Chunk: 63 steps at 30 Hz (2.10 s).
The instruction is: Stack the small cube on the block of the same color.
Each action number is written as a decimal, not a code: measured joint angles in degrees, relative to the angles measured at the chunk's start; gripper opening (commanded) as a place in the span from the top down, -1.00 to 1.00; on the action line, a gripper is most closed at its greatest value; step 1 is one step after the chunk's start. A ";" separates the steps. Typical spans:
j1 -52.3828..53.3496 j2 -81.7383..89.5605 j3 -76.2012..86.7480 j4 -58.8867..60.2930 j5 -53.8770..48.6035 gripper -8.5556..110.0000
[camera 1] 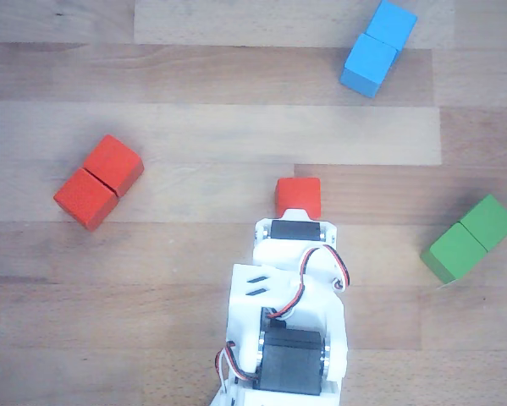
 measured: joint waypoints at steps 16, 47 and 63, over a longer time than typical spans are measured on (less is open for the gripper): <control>0.00 0.00 0.00 0.00 0.00 0.85; 0.00 -3.43 0.00 -0.88 0.35 0.85; 0.00 -41.57 -36.39 -1.93 0.00 0.84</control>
